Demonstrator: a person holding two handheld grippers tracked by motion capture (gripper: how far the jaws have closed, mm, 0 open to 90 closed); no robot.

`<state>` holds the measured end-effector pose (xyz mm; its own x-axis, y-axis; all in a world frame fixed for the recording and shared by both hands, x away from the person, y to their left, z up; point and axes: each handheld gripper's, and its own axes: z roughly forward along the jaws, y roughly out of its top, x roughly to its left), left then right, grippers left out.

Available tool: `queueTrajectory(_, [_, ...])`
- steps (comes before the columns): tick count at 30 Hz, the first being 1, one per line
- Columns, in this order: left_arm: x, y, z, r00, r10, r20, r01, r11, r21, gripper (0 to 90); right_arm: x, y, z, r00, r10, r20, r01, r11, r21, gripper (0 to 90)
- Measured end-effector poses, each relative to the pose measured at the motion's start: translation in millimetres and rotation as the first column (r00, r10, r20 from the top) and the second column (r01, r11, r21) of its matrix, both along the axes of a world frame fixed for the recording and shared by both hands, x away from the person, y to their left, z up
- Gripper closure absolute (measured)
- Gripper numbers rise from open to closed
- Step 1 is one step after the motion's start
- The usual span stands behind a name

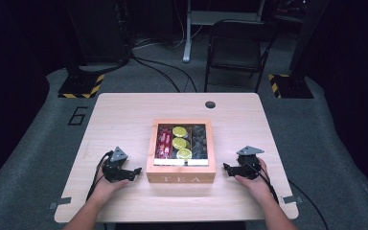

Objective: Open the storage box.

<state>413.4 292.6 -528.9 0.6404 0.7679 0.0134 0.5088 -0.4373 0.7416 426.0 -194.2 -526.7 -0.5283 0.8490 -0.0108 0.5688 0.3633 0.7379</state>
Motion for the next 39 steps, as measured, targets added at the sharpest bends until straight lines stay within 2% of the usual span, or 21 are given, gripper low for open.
queueTrajectory(3, [-0.6,1.2,0.2,1.0000,0.003,-0.003,-0.003,1.0000,-0.007,17.8,-0.8,1.0,2.0,0.9999,0.003,-0.014,-0.003,1.0000,0.000,24.8])
queueTrajectory(6, [-0.3,2.0,1.3,0.9998,0.016,-0.010,-0.016,0.9997,-0.018,20.6,-2.8,2.5,6.2,0.9998,0.017,-0.012,-0.018,0.9993,-0.033,30.8])
queueTrajectory(8, [-0.2,2.3,1.8,0.9998,0.016,-0.014,-0.016,0.9997,-0.019,22.1,-3.6,3.9,6.7,0.9998,0.017,-0.005,-0.017,0.9991,-0.039,31.5])
queueTrajectory(10, [-0.4,2.8,2.9,0.9996,0.017,-0.020,-0.017,0.9996,-0.021,23.1,-5.1,5.6,7.4,0.9998,0.001,-0.019,-0.002,0.9995,-0.032,31.5])
queueTrajectory(11, [-0.6,2.9,2.9,0.9996,0.019,-0.020,-0.020,0.9995,-0.024,23.9,-4.8,5.6,7.5,0.9999,0.009,-0.014,-0.010,0.9993,-0.035,31.5])
queueTrajectory(12, [-0.9,2.6,2.8,0.9995,0.024,-0.023,-0.025,0.9993,-0.030,24.6,-4.4,4.3,8.2,0.9996,0.026,-0.007,-0.026,0.9980,-0.058,31.7])
queueTrajectory(15, [-1.2,2.7,3.4,0.9993,0.025,-0.027,-0.026,0.9991,-0.035,26.6,-4.4,4.2,9.9,0.9992,0.039,-0.004,-0.039,0.9980,-0.050,33.3])
queueTrajectory(17, [-1.2,2.4,3.4,0.9992,0.030,-0.025,-0.031,0.9989,-0.035,27.4,-6.3,4.6,12.1,0.9992,0.031,-0.025,-0.032,0.9985,-0.044,34.4])
queueTrajectory(20, [-1.1,2.8,5.2,0.9987,0.029,-0.042,-0.030,0.9991,-0.029,27.8,-7.3,4.5,13.6,0.9990,0.034,-0.030,-0.035,0.9986,-0.040,35.0])
queueTrajectory(24, [-1.8,3.0,8.0,0.9981,0.042,-0.044,-0.043,0.9984,-0.037,28.1,-8.5,5.8,15.7,0.9995,0.024,-0.022,-0.025,0.9994,-0.023,35.1])
queueTrajectory(26, [-2.4,3.9,10.1,0.9979,0.053,-0.038,-0.055,0.9972,-0.051,28.1,-9.0,5.5,17.7,0.9990,0.045,0.001,-0.045,0.9986,-0.029,35.1])
queueTrajectory(31, [-4.4,4.5,14.6,0.9968,0.062,-0.051,-0.065,0.9961,-0.060,28.3,-11.7,8.4,21.0,0.9984,0.055,0.012,-0.055,0.9982,-0.023,35.1])
queueTrajectory(33, [-5.3,4.4,16.4,0.9968,0.065,-0.046,-0.068,0.9946,-0.077,28.6,-13.7,9.7,23.1,0.9980,0.062,0.011,-0.062,0.9978,-0.024,35.1])
queueTrajectory(35, [-6.7,4.8,19.0,0.9965,0.065,-0.053,-0.070,0.9935,-0.090,29.1,-17.9,13.1,26.5,0.9970,0.069,0.036,-0.069,0.9975,-0.017,35.1])
queueTrajectory(37, [-8.5,4.6,21.8,0.9966,0.068,-0.047,-0.073,0.9922,-0.101,29.5,-19.9,13.7,28.7,0.9965,0.078,0.028,-0.078,0.9968,-0.017,35.1])
queueTrajectory(38, [-9.2,4.6,23.1,0.9968,0.067,-0.043,-0.071,0.9919,-0.105,30.2,-22.9,15.2,31.4,0.9949,0.088,0.048,-0.087,0.9960,-0.019,35.1])
queueTrajectory(39, [-9.8,4.8,24.3,0.9969,0.066,-0.044,-0.071,0.9917,-0.107,30.2,-22.9,15.2,31.4,0.9949,0.088,0.048,-0.087,0.9960,-0.019,35.1])
